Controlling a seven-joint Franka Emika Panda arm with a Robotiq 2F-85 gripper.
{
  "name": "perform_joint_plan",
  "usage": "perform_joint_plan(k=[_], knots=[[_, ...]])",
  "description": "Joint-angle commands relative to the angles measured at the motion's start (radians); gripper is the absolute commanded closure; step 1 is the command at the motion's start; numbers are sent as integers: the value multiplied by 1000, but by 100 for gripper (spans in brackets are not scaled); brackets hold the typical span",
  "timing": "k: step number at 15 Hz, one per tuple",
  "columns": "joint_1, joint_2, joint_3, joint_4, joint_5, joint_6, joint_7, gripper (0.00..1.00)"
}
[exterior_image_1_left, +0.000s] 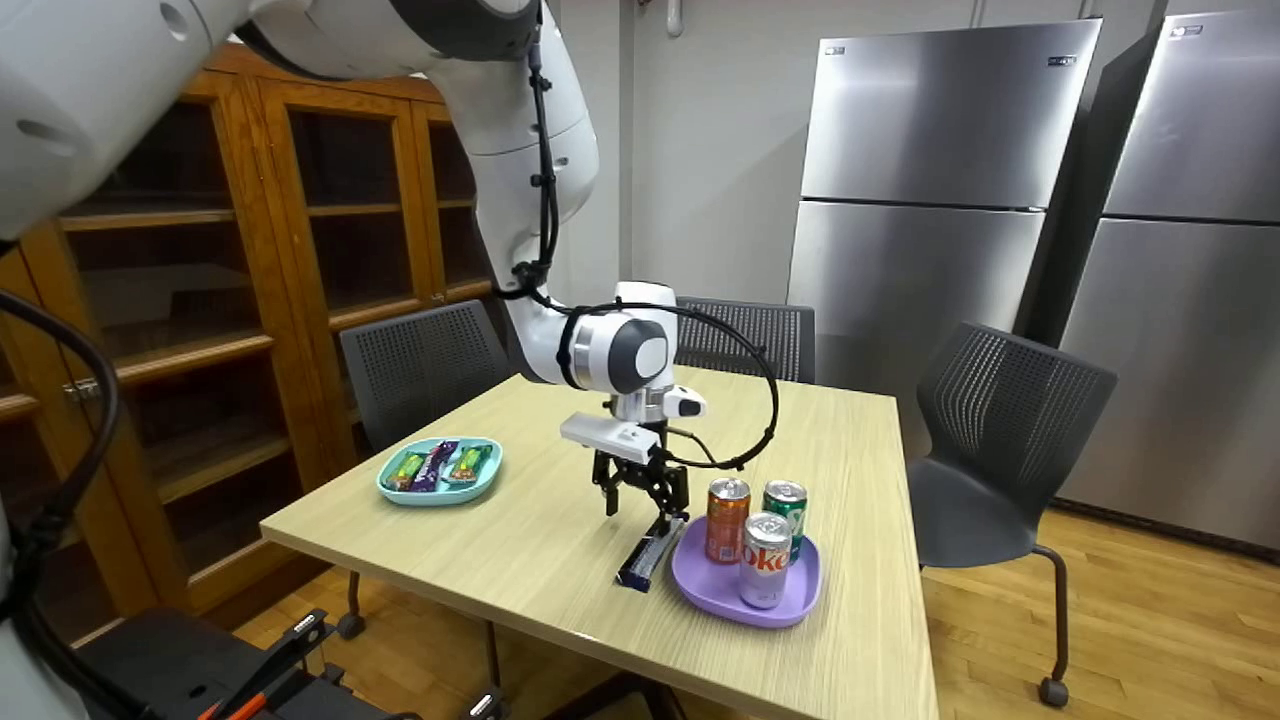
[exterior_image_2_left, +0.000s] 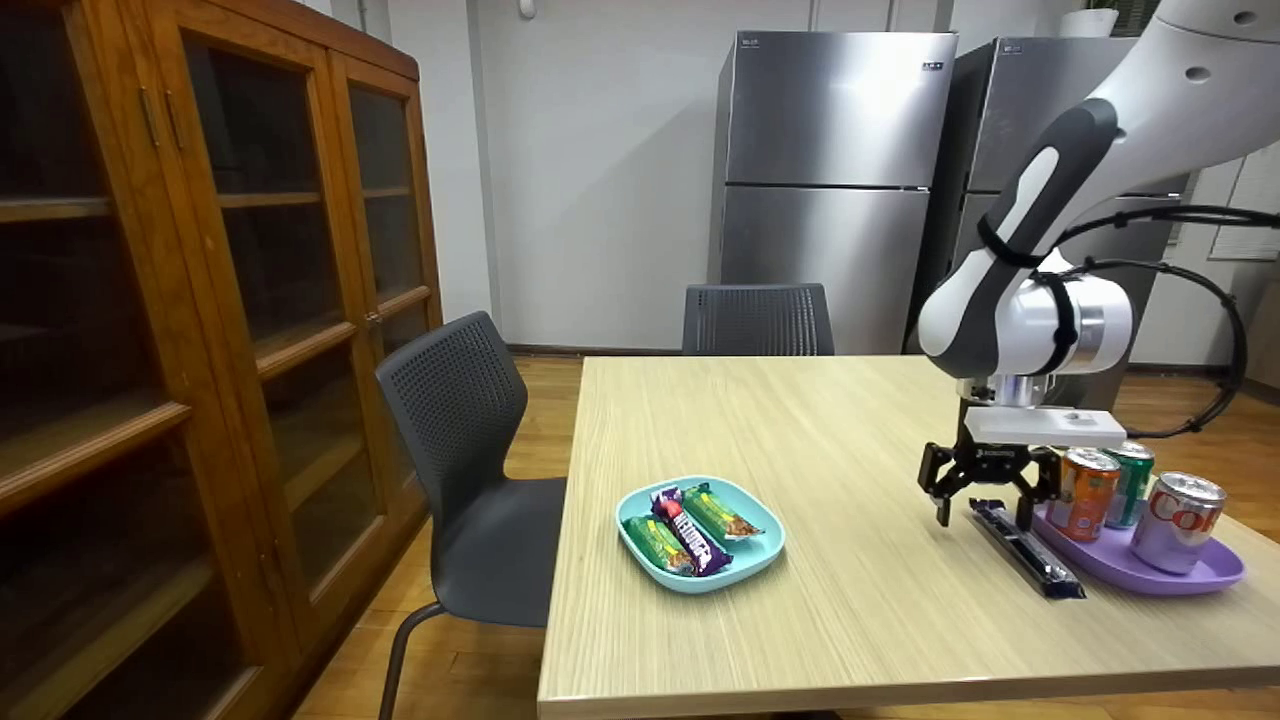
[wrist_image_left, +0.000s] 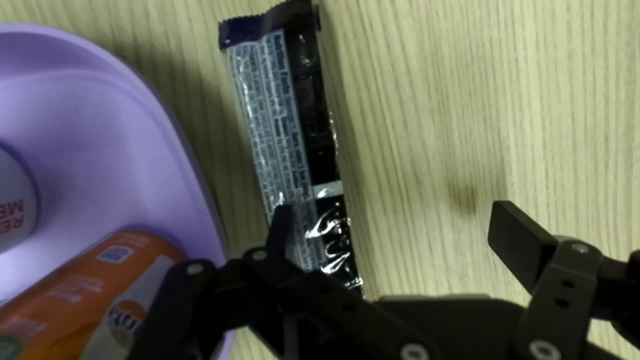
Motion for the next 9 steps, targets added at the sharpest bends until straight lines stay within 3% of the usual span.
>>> perform_joint_plan(k=[1,9], knots=[[-20,-58,0,-51,7,-21,-31,0],[-43,-30,5,-26,17,-40,-42,0]])
